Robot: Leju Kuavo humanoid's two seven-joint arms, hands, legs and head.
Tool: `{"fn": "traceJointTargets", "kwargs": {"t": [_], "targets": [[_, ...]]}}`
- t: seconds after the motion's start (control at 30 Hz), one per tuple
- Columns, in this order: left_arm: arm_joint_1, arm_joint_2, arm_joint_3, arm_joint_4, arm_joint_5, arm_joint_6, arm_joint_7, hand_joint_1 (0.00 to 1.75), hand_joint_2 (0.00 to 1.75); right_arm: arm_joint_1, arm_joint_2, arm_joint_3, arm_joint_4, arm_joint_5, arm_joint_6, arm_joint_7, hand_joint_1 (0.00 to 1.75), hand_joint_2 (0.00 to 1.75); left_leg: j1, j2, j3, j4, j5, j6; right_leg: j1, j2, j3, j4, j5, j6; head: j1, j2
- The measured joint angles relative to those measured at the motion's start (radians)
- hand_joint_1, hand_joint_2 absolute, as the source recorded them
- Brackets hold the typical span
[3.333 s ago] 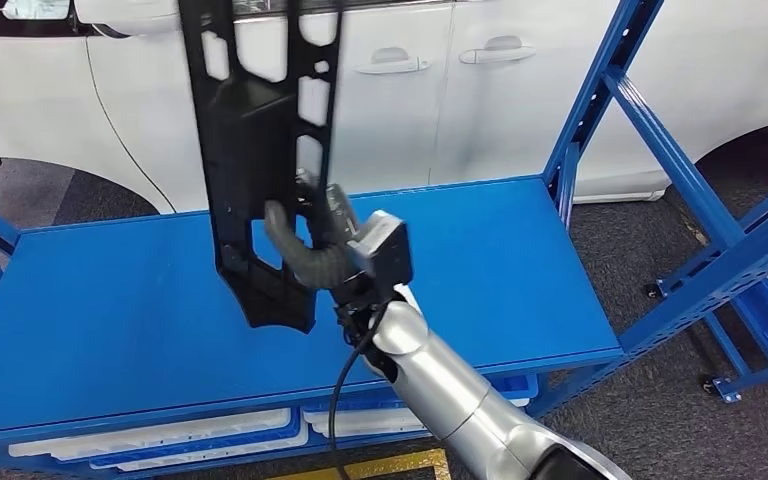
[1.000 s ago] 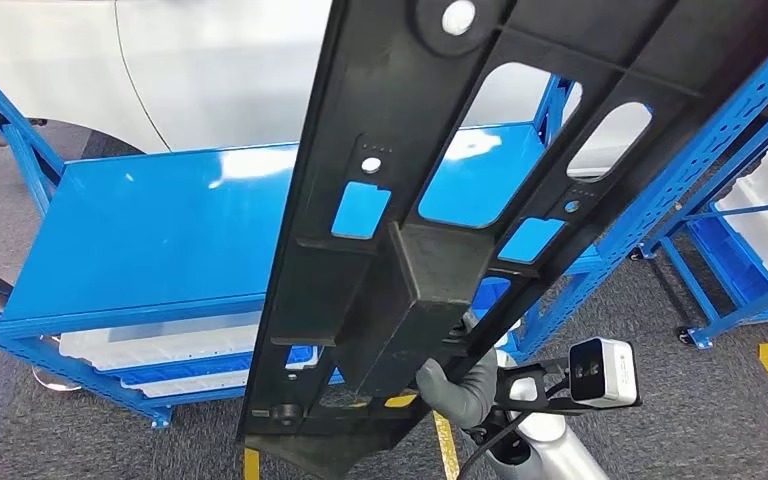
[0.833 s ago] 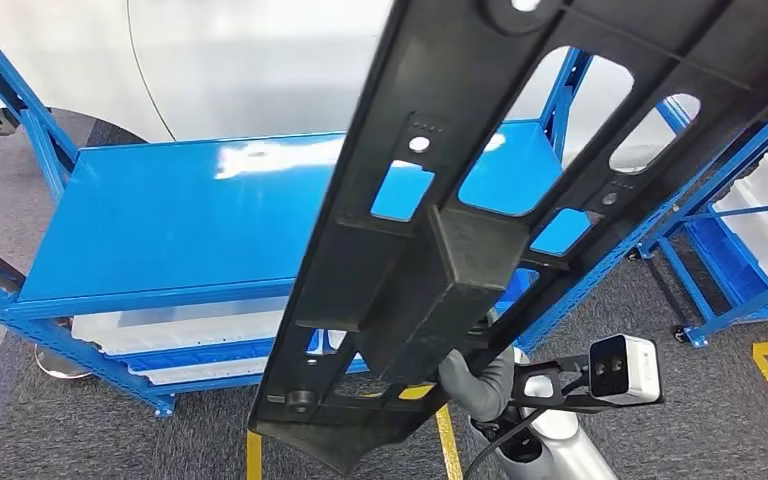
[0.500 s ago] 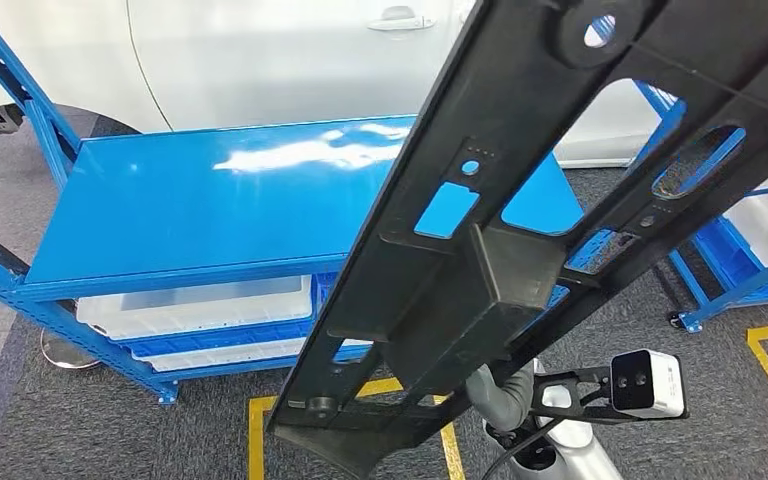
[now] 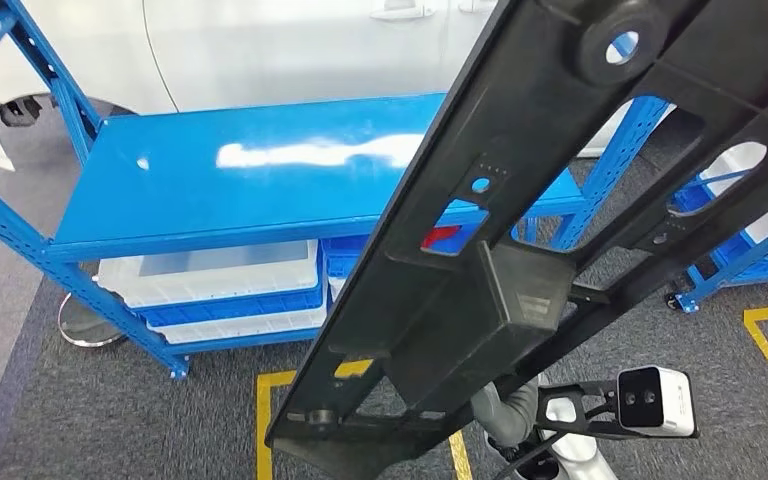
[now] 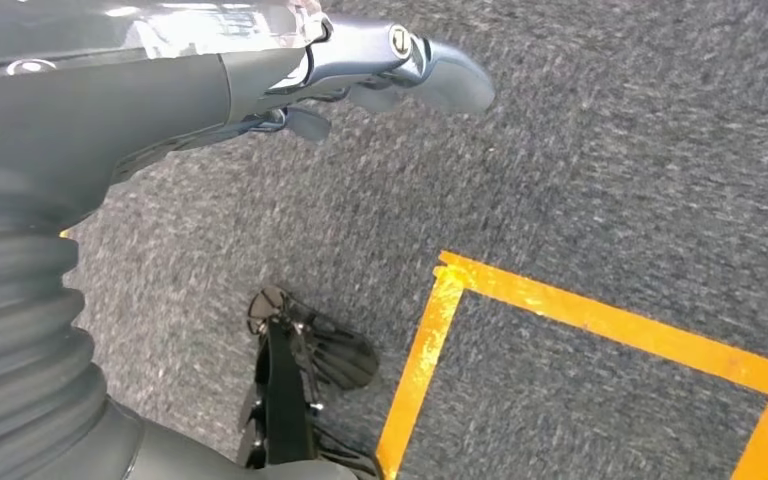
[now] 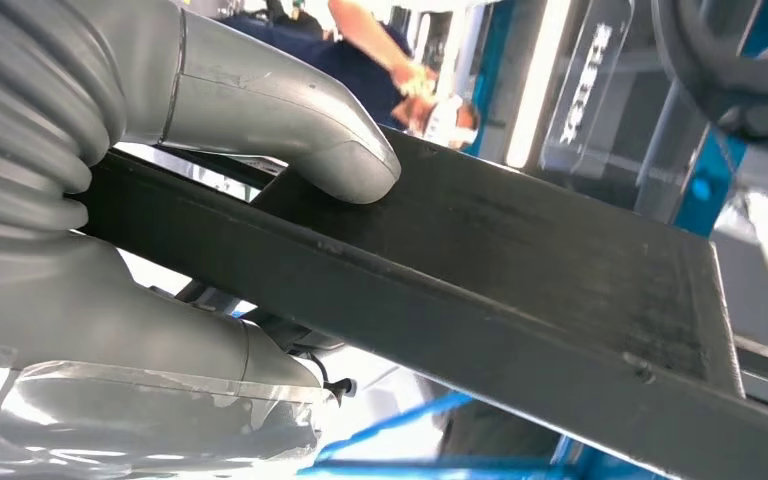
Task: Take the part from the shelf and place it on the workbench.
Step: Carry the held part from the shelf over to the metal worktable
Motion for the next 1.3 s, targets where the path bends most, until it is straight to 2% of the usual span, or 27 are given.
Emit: {"fn": "traceJointTargets", "kwargs": {"t": [0.03, 0.07, 0.13, 0.2, 0.23, 0.27, 0.3, 0.33, 0.37, 0.43, 0.47, 0.53, 0.6, 0.63, 0.7, 0.73, 0.77, 0.8, 0.83, 0.9, 0.97, 1.0, 1.07, 1.13, 1.23, 1.27, 1.3], "targets": [[0.0, 0.0, 0.0, 0.0, -0.001, -0.001, 0.0, 0.0, 1.75, 0.001, 0.001, -0.002, -0.003, 0.001, 0.001, 0.002, 1.75, 1.75, 0.001, 0.002, -0.008, -0.001, 0.009, 0.008, -0.002, 0.001, -0.002, 0.0, 0.002, 0.006, -0.001, 0.0], [-0.001, 0.0, 0.0, 0.0, -0.002, -0.002, 0.0, 0.0, 1.75, 0.003, 0.001, -0.004, -0.007, 0.002, 0.003, 0.002, 1.75, 1.75, 0.002, 0.004, -0.016, -0.002, 0.019, 0.017, -0.004, 0.003, -0.008, 0.008, -0.013, 0.012, -0.001, 0.0], [-0.001, 0.0, 0.0, 0.0, -0.006, -0.003, 0.001, 0.0, 1.75, 0.009, 0.002, -0.009, -0.012, 0.007, 0.009, 0.002, 1.75, 1.75, 0.005, 0.009, -0.041, -0.005, 0.044, 0.033, -0.008, 0.007, -0.03, 0.075, -0.098, 0.021, 0.004, 0.0], [-0.001, 0.0, 0.0, 0.0, -0.008, -0.004, 0.002, 0.0, 1.75, 0.016, 0.002, -0.011, -0.017, 0.013, 0.019, -0.003, 1.75, 1.75, 0.004, 0.01, -0.071, -0.005, 0.067, 0.038, -0.01, 0.008, -0.057, 0.202, -0.193, 0.027, 0.006, 0.0], [-0.001, 0.0, 0.001, 0.0, -0.008, -0.003, 0.005, 0.0, 1.75, 0.019, 0.003, -0.011, -0.018, 0.014, 0.025, -0.007, 1.75, 1.75, 0.004, 0.01, -0.087, -0.005, 0.079, 0.038, -0.011, 0.008, -0.064, 0.259, -0.206, 0.029, 0.006, 0.0], [0.0, 0.0, 0.002, 0.0, -0.007, -0.003, 0.008, 0.0, 1.75, 0.023, 0.005, -0.011, -0.019, 0.015, 0.033, -0.011, 1.75, 1.75, 0.004, 0.011, -0.103, -0.004, 0.091, 0.036, -0.011, 0.008, -0.06, 0.293, -0.193, 0.029, 0.006, 0.0], [0.0, 0.0, 0.003, 0.0, -0.006, -0.002, 0.013, 0.0, 1.75, 0.025, 0.006, -0.011, -0.019, 0.016, 0.039, -0.015, 1.75, 1.75, 0.003, 0.011, -0.118, -0.004, 0.102, 0.034, -0.011, 0.008, -0.041, 0.292, -0.162, 0.028, 0.006, 0.0], [0.001, 0.0, 0.006, 0.0, -0.004, 0.0, 0.017, 0.0, 1.75, 0.027, 0.008, -0.011, -0.019, 0.016, 0.044, -0.02, 1.75, 1.75, 0.003, 0.011, -0.132, -0.003, 0.113, 0.031, -0.011, 0.008, -0.006, 0.257, -0.13, 0.024, 0.006, 0.0], [0.001, 0.0, 0.008, 0.0, -0.001, 0.001, 0.021, 0.0, 1.75, 0.026, 0.01, -0.011, -0.019, 0.016, 0.047, -0.024, 1.75, 1.75, 0.003, 0.011, -0.142, -0.003, 0.123, 0.028, -0.009, 0.008, 0.048, 0.191, -0.115, 0.017, 0.006, 0.0], [0.0, -0.001, 0.012, 0.0, 0.003, 0.004, 0.026, 0.0, 1.75, 0.02, 0.015, -0.011, -0.021, 0.014, 0.051, -0.029, 1.75, 1.75, 0.001, 0.01, -0.154, -0.002, 0.139, 0.019, -0.003, 0.008, 0.157, 0.033, -0.138, 0.003, 0.005, 0.0], [0.0, -0.001, 0.014, 0.0, 0.004, 0.005, 0.028, 0.0, 1.75, 0.016, 0.018, -0.011, -0.023, 0.013, 0.051, -0.031, 1.75, 1.75, 0.001, 0.011, -0.156, -0.002, 0.147, 0.014, 0.001, 0.008, 0.19, -0.019, -0.155, -0.003, 0.005, 0.0], [0.001, -0.001, 0.019, 0.0, 0.005, 0.007, 0.031, 0.0, 1.75, 0.011, 0.022, -0.011, -0.024, 0.012, 0.049, -0.03, 1.75, 1.75, 0.002, 0.011, -0.157, -0.008, 0.163, 0.0, 0.004, 0.007, 0.199, -0.049, -0.158, -0.014, 0.005, 0.0], [0.001, 0.0, 0.022, 0.0, 0.004, 0.007, 0.033, 0.0, 1.75, 0.01, 0.027, -0.011, -0.024, 0.011, 0.044, -0.026, 1.75, 1.75, 0.005, 0.01, -0.165, 0.008, 0.147, -0.01, 0.002, 0.005, 0.193, -0.056, -0.14, -0.027, 0.004, 0.0], [0.002, 0.001, 0.024, 0.0, 0.003, 0.007, 0.034, 0.0, 1.75, 0.009, 0.031, -0.011, -0.025, 0.009, 0.041, -0.022, 1.75, 1.75, 0.005, 0.009, -0.178, 0.042, 0.116, -0.013, 0.0, 0.003, 0.187, -0.059, -0.131, -0.033, 0.004, 0.0], [0.003, 0.003, 0.025, 0.0, 0.001, 0.004, 0.035, 0.0, 1.75, 0.009, 0.037, -0.011, -0.027, 0.002, 0.034, -0.013, 1.75, 1.75, 0.006, 0.009, -0.222, 0.171, 0.025, -0.017, 0.002, 0.003, 0.17, -0.056, -0.118, -0.04, 0.002, 0.0], [0.003, 0.004, 0.025, 0.0, -0.001, 0.0, 0.035, 0.0, 1.75, 0.01, 0.038, -0.011, -0.03, -0.002, 0.03, -0.009, 1.75, 1.75, 0.006, 0.009, -0.242, 0.238, -0.007, -0.017, 0.004, 0.005, 0.16, -0.052, -0.113, -0.041, 0.002, 0.0], [0.004, 0.005, 0.025, 0.0, -0.004, -0.004, 0.035, 0.0, 1.75, 0.014, 0.039, -0.011, -0.033, -0.005, 0.028, -0.005, 1.75, 1.75, 0.006, 0.009, -0.249, 0.282, -0.021, -0.017, 0.006, 0.007, 0.149, -0.048, -0.109, -0.042, 0.002, 0.0], [0.004, 0.005, 0.025, 0.0, -0.007, -0.008, 0.036, 0.0, 1.75, 0.018, 0.039, -0.011, -0.037, -0.006, 0.026, -0.003, 1.75, 1.75, 0.006, 0.008, -0.239, 0.29, -0.015, -0.016, 0.007, 0.011, 0.139, -0.043, -0.105, -0.042, 0.002, 0.0], [0.004, 0.005, 0.025, 0.0, -0.01, -0.01, 0.036, 0.0, 1.75, 0.022, 0.039, -0.011, -0.041, -0.007, 0.024, -0.002, 1.75, 1.75, 0.006, 0.007, -0.208, 0.256, 0.005, -0.013, 0.008, 0.016, 0.131, -0.038, -0.102, -0.04, 0.002, 0.0], [0.005, 0.008, 0.025, 0.0, -0.019, -0.013, 0.038, 0.0, 1.75, 0.029, 0.04, -0.012, -0.054, 0.0, 0.02, 0.0, 1.75, 1.75, 0.005, -0.015, -0.109, 0.116, 0.042, -0.002, 0.01, 0.027, 0.117, -0.025, -0.099, -0.037, 0.002, 0.0], [0.006, 0.011, 0.025, 0.0, -0.028, -0.014, 0.039, 0.0, 1.75, 0.036, 0.042, -0.012, -0.066, 0.014, 0.018, -0.001, 1.75, 1.75, 0.003, -0.038, -0.047, 0.016, 0.049, 0.005, 0.01, 0.04, 0.106, -0.016, -0.095, -0.03, 0.002, 0.0], [0.006, 0.013, 0.024, 0.0, -0.031, -0.015, 0.041, 0.0, 1.75, 0.041, 0.042, -0.013, -0.07, 0.022, 0.018, -0.004, 1.75, 1.75, 0.001, -0.04, -0.041, 0.003, 0.045, 0.006, 0.01, 0.047, 0.102, -0.015, -0.092, -0.024, 0.001, 0.0], [0.006, 0.014, 0.024, 0.0, -0.034, -0.015, 0.046, 0.0, 1.75, 0.051, 0.043, -0.016, -0.076, 0.039, 0.018, -0.021, 1.75, 1.75, 0.001, -0.024, -0.044, -0.007, 0.05, 0.013, 0.007, 0.057, 0.096, -0.011, -0.088, -0.012, 0.0, 0.0], [0.005, 0.014, 0.024, 0.0, -0.036, -0.017, 0.053, 0.0, 1.75, 0.059, 0.043, -0.021, -0.08, 0.055, 0.02, -0.043, 1.75, 1.75, 0.006, -0.006, -0.045, -0.017, 0.059, 0.024, 0.007, 0.048, 0.076, 0.027, -0.115, -0.001, 0.003, 0.0], [0.006, 0.014, 0.024, 0.0, -0.045, -0.02, 0.062, 0.0, 1.75, 0.069, 0.038, -0.031, -0.08, 0.078, 0.019, -0.076, 1.75, 1.75, 0.006, 0.021, -0.054, -0.02, 0.066, 0.032, -0.002, 0.027, -0.01, 0.21, -0.209, 0.016, 0.009, 0.0], [0.007, 0.014, 0.023, 0.0, -0.048, -0.021, 0.068, 0.0, 1.75, 0.074, 0.035, -0.034, -0.079, 0.087, 0.016, -0.088, 1.75, 1.75, 0.006, 0.029, -0.057, -0.018, 0.067, 0.033, -0.005, 0.025, -0.031, 0.257, -0.223, 0.02, 0.009, 0.0], [0.007, 0.014, 0.023, 0.0, -0.051, -0.02, 0.074, 0.0, 1.75, 0.08, 0.031, -0.037, -0.078, 0.095, 0.013, -0.099, 1.75, 1.75, 0.006, 0.037, -0.059, -0.016, 0.067, 0.032, -0.009, 0.023, -0.033, 0.267, -0.218, 0.023, 0.009, 0.0]]}}
